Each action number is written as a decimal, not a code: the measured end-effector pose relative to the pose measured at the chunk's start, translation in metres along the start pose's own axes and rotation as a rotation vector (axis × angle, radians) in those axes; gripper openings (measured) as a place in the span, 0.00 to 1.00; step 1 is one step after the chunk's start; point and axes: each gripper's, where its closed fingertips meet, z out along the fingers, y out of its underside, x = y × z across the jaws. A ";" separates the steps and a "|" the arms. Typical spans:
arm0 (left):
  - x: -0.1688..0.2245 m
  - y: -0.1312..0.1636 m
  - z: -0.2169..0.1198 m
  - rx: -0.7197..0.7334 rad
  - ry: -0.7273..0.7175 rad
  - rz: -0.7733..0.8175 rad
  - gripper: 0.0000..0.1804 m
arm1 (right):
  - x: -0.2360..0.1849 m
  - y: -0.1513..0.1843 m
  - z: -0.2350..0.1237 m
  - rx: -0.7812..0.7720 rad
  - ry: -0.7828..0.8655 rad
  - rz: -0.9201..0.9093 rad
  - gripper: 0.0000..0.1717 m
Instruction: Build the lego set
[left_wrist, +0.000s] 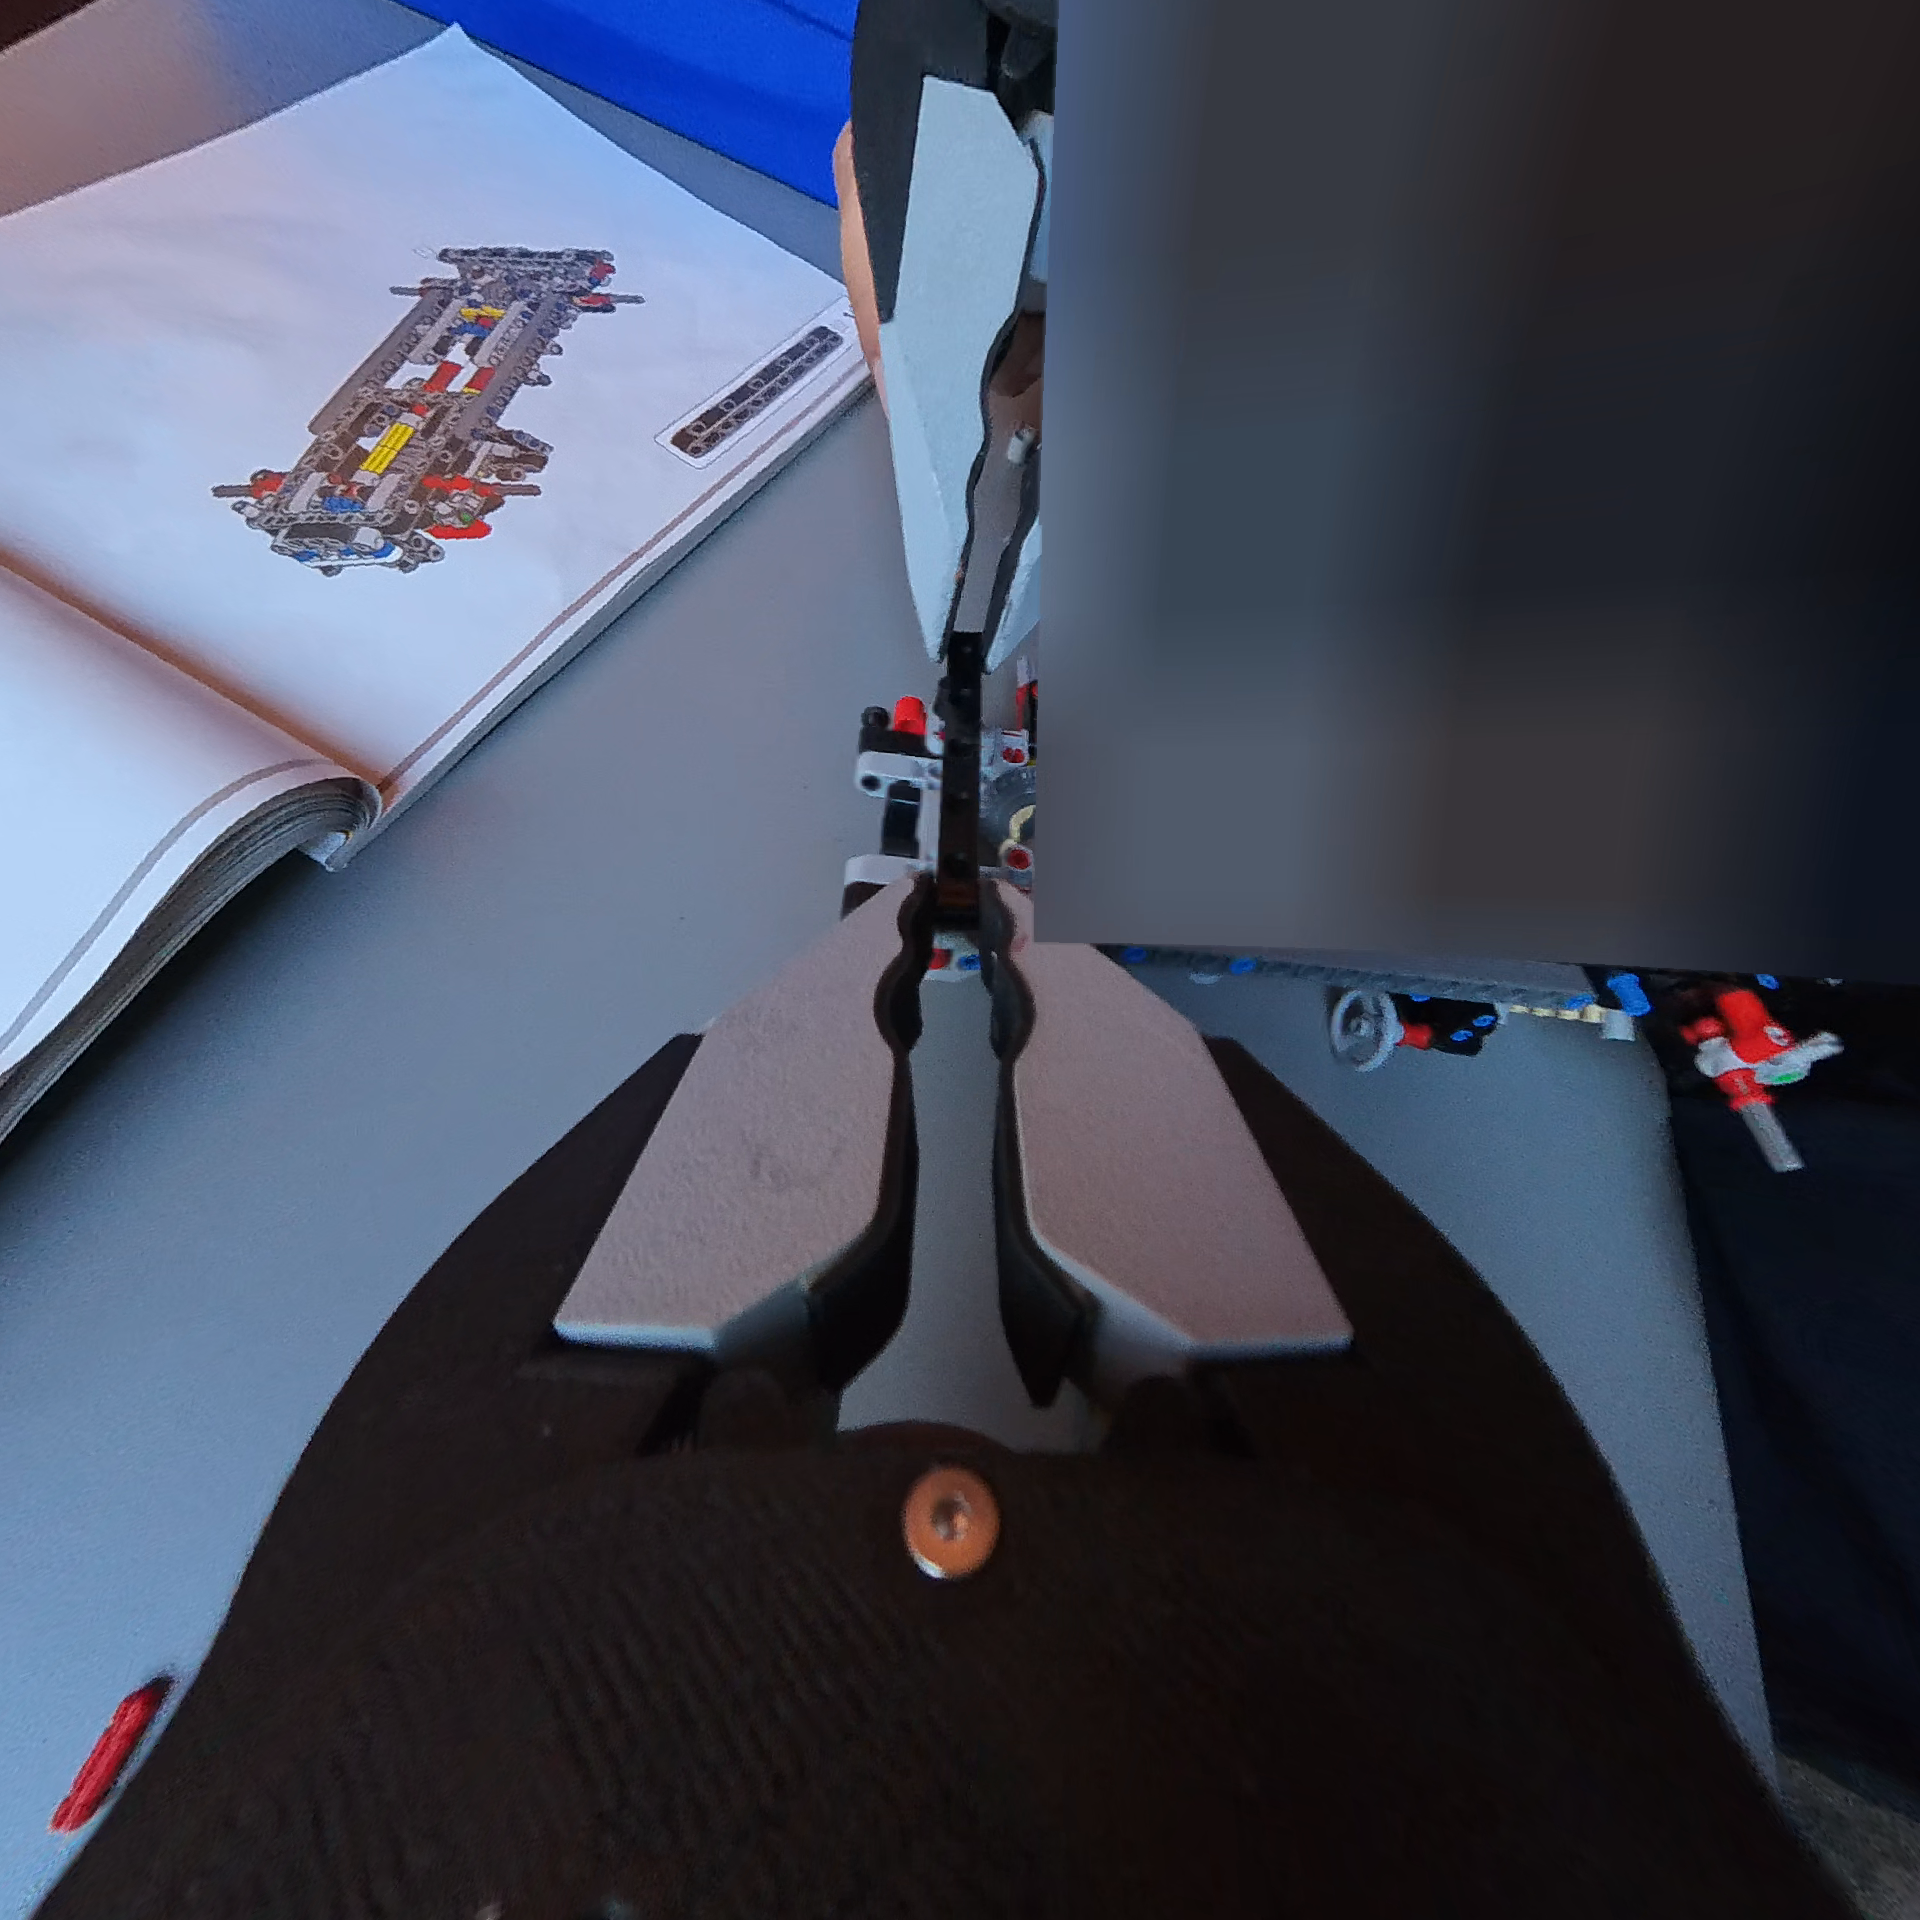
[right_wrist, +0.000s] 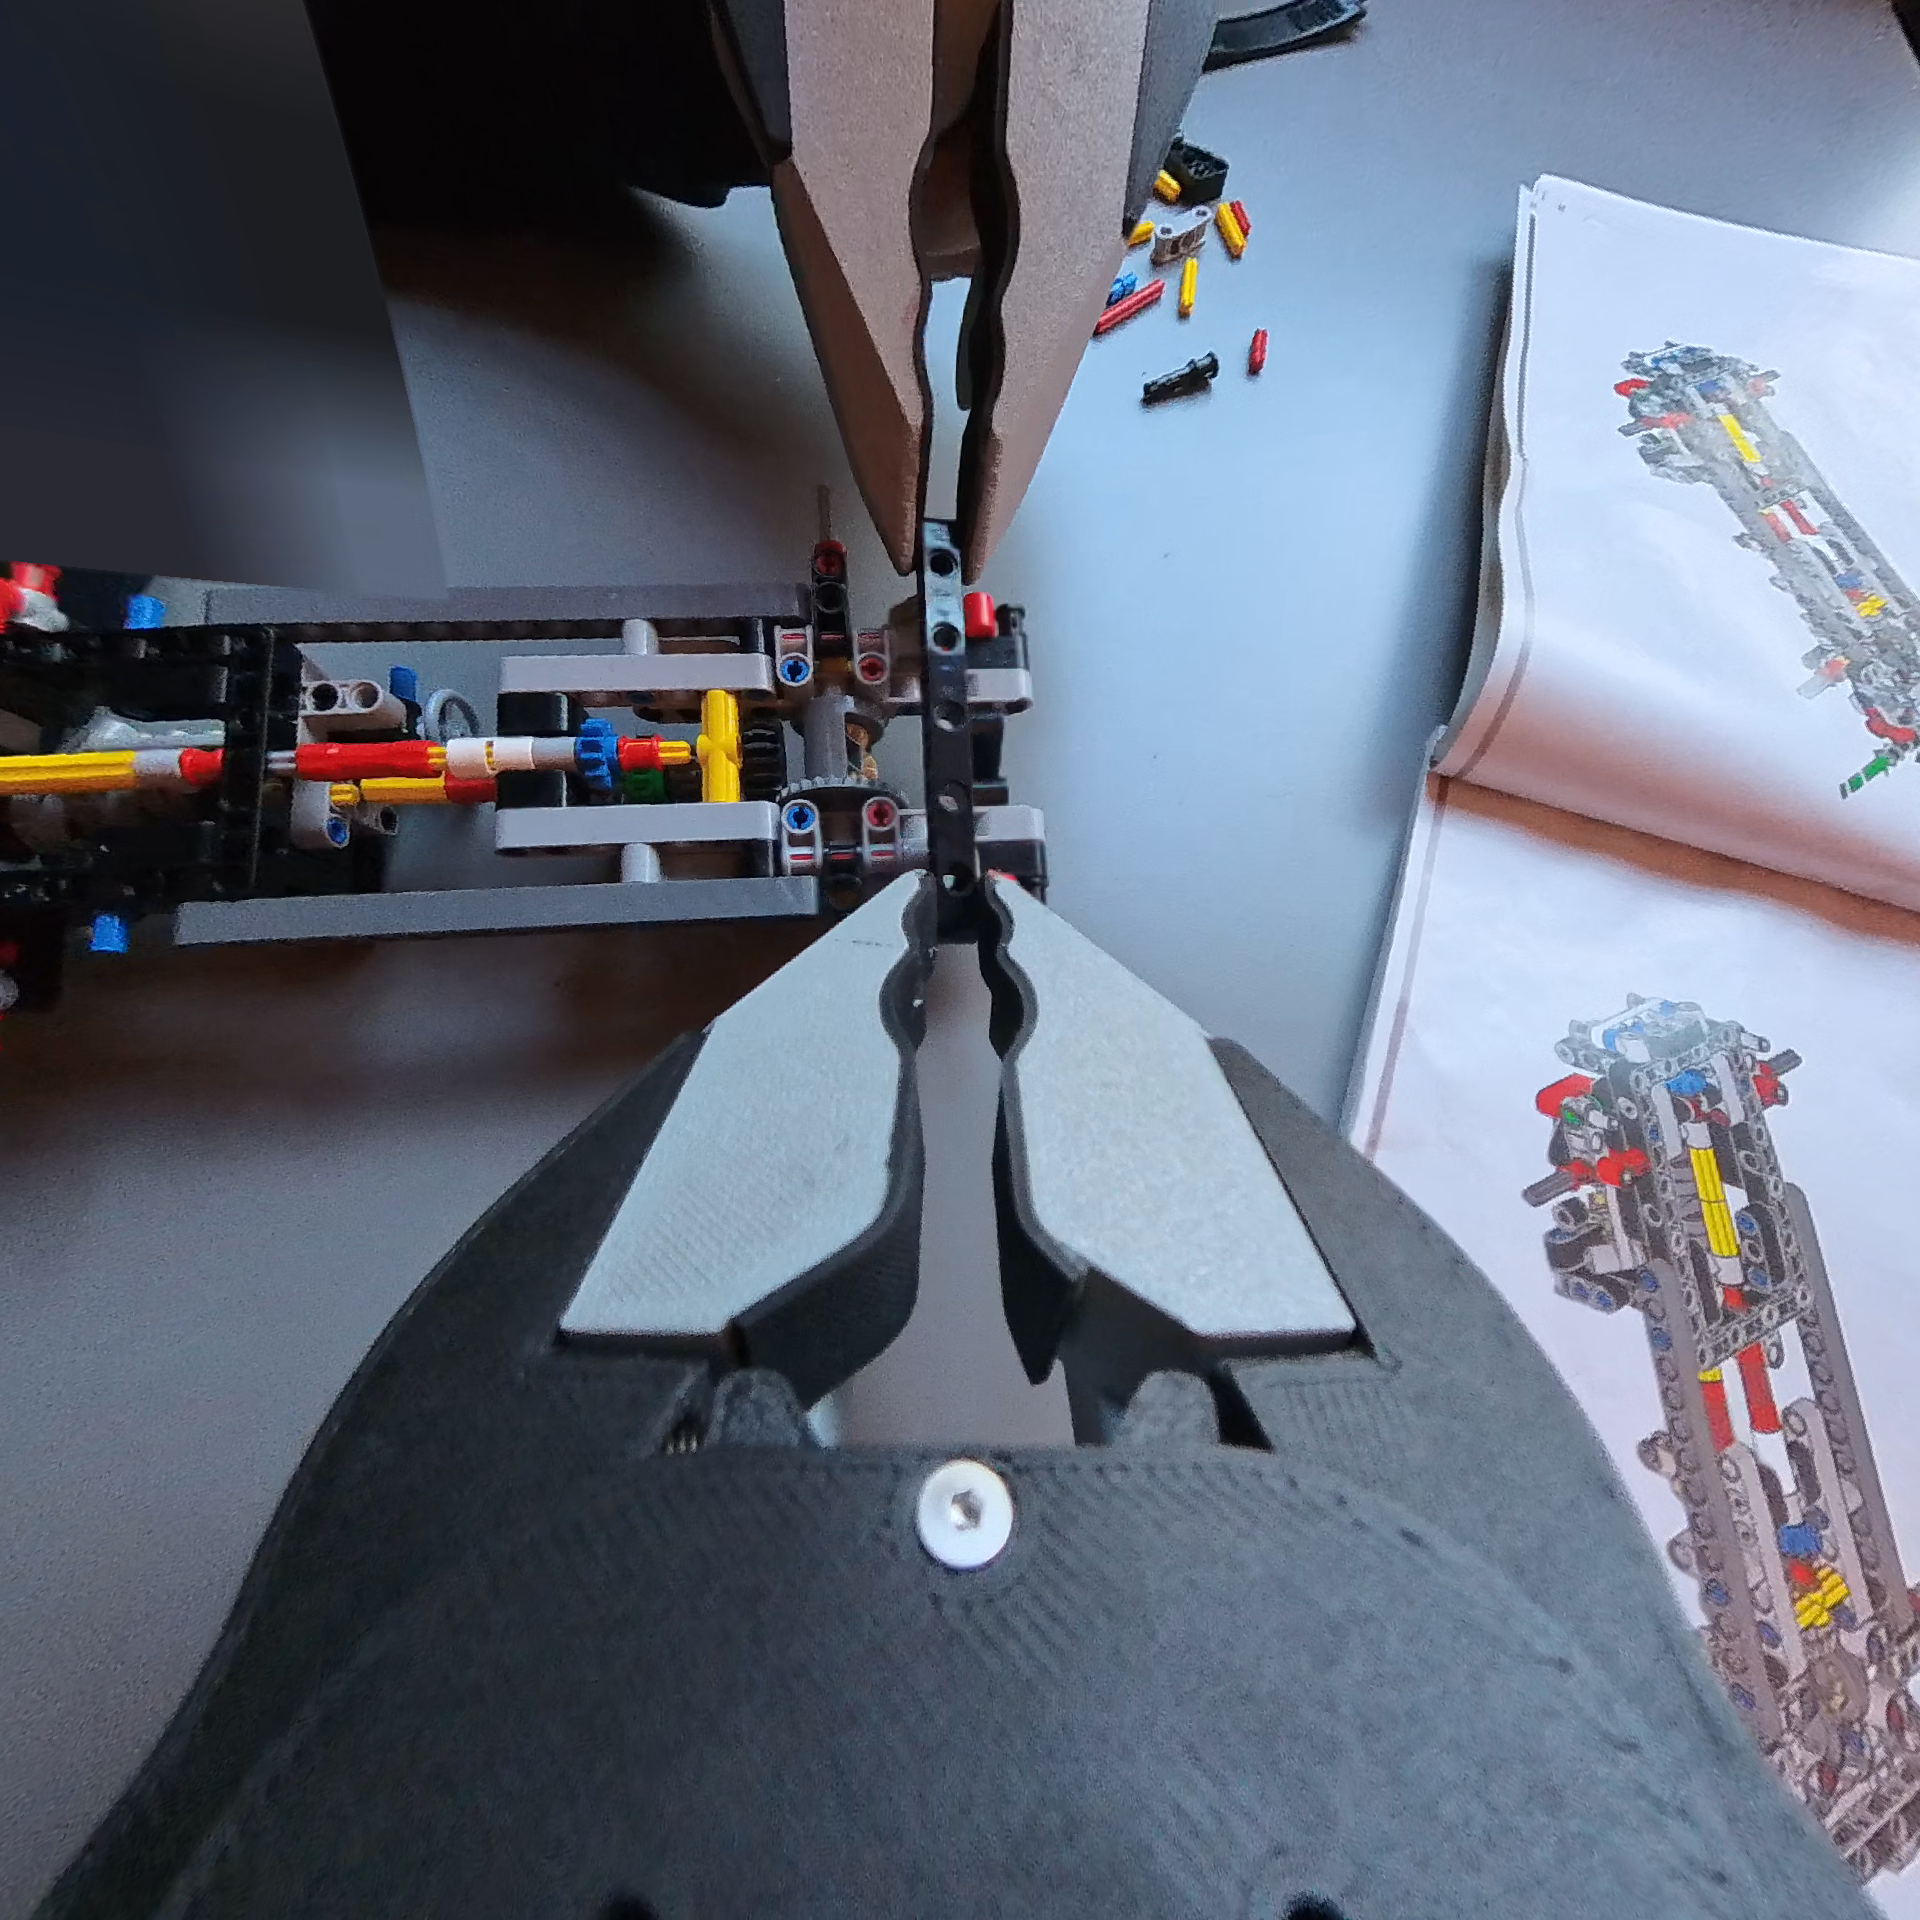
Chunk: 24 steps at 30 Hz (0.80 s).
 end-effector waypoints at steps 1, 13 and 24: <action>0.000 0.000 0.000 -0.002 0.000 -0.003 0.03 | 0.001 -0.001 0.000 0.009 -0.001 0.001 0.03; -0.014 0.001 -0.009 -0.004 -0.068 0.006 0.03 | 0.014 -0.006 0.007 0.023 0.031 -0.016 0.03; -0.010 0.005 -0.008 -0.036 -0.065 0.031 0.03 | 0.011 -0.005 0.009 0.026 -0.011 -0.006 0.03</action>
